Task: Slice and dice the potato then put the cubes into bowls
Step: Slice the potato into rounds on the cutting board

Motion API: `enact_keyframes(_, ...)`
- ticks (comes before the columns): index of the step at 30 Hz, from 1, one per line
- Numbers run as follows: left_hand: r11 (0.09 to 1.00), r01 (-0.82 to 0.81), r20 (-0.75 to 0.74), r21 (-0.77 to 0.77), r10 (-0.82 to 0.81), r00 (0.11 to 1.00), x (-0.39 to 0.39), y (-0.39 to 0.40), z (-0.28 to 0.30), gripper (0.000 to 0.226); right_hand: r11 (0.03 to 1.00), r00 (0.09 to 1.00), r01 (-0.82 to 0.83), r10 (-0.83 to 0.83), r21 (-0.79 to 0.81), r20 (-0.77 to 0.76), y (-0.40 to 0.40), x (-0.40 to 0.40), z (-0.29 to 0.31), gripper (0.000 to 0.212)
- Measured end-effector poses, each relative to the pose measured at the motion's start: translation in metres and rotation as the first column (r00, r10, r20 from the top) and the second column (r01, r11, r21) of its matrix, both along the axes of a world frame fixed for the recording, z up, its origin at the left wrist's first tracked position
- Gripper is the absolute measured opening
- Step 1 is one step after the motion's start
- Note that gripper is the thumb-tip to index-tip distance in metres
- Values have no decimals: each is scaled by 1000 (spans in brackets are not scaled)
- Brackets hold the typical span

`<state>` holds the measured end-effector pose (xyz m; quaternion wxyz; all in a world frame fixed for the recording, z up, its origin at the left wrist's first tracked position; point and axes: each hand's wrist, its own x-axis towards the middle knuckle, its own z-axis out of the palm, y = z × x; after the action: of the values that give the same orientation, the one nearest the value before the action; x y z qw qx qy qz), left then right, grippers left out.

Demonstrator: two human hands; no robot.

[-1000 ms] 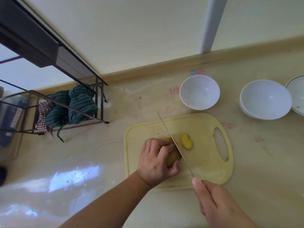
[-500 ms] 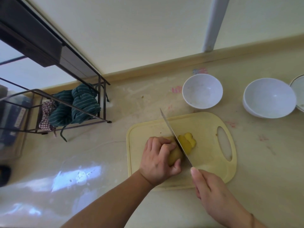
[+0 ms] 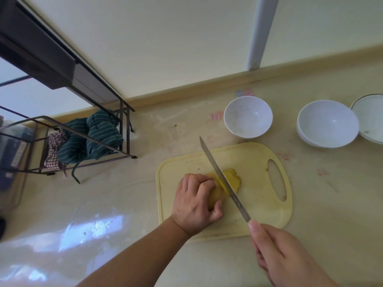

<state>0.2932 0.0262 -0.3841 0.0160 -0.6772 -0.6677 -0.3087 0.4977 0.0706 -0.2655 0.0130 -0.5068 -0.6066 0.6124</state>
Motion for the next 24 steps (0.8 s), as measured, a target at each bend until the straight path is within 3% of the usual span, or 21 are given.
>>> enact_keyframes(4, 1000, -10, 0, 1, 10, 1000, 1, 0, -1, 42, 1000, 1000, -16, 15, 26, 21, -6, 2, 2, 58)
enact_keyframes(10, 999, -30, -1, 11, 30, 1000, 3, 0, -2, 42, 996, 996, -74, 71, 44, 56, -8, 4, 10, 47)
enact_keyframes(15, 999, -22, -25, 27, 23, 999, 4, 1, -1, 43, 988, 989, -121, 112, 91, 101, -10, 3, 14, 77)
enact_keyframes(19, 999, -25, -32, 31, 26, 999, 5, 1, 0, 45, 988, 988, -121, 111, 95, 107, -11, 0, 19, 56)
enact_keyframes(24, 999, -36, -28, 26, 36, 999, 5, 2, 0, 45, 986, 988, -114, 100, 121, 115, -10, 1, 16, 84)
